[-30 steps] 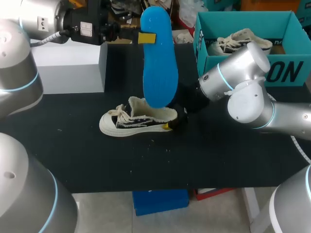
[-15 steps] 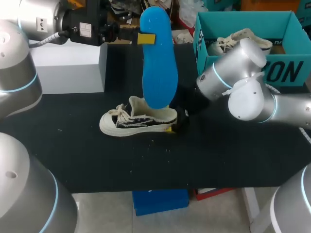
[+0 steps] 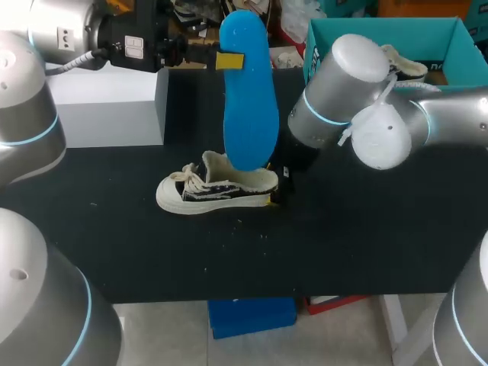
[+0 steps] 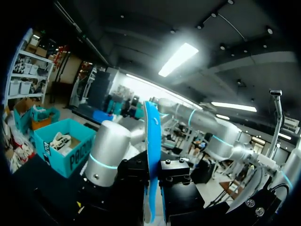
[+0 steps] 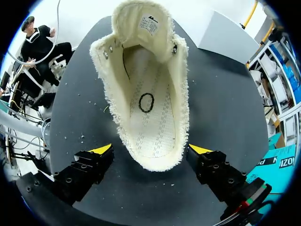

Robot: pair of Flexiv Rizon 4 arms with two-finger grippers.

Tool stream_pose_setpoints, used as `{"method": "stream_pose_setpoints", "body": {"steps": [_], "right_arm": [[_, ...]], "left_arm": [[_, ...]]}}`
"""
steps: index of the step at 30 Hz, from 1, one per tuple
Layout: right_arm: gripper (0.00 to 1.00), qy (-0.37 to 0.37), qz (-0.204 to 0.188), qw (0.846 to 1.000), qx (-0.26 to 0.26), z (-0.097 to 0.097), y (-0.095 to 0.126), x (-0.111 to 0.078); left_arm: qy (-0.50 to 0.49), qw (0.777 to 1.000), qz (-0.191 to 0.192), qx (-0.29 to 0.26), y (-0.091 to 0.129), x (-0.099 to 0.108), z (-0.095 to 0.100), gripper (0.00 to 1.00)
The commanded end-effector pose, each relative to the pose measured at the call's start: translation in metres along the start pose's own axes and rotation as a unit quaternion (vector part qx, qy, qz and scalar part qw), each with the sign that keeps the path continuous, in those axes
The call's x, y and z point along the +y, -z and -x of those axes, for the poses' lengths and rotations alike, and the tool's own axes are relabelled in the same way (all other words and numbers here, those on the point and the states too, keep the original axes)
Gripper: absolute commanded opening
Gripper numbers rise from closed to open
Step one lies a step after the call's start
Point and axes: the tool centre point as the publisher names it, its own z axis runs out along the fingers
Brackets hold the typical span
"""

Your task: Take the shoe out of the shoebox, open the shoe tongue, remove and reinsert the insole, then place the shoe into the shoebox

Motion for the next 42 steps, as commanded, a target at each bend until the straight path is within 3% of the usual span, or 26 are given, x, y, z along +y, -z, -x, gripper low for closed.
{"method": "stream_pose_setpoints", "body": {"steps": [1, 26, 38, 42], "right_arm": [[1.00, 0.005, -0.121, 0.993, -0.008, -0.005, 0.005, 0.009], [1.00, 0.043, -0.149, 0.988, 0.004, 0.001, 0.002, 0.034], [1.00, 0.044, -0.143, 0.989, 0.009, 0.002, 0.000, 0.034], [1.00, 0.053, -0.120, 0.991, 0.015, 0.002, -0.001, 0.032]], "left_arm": [[0.000, 1.000, -0.001, -0.002, -0.001, 0.001, 0.000, 0.00], [0.000, 1.000, -0.001, -0.002, -0.001, 0.001, 0.000, 0.00], [0.000, 1.000, -0.001, -0.002, -0.001, 0.001, 0.000, 0.00], [0.000, 1.000, -0.001, -0.002, -0.001, 0.001, 0.000, 0.00]]}}
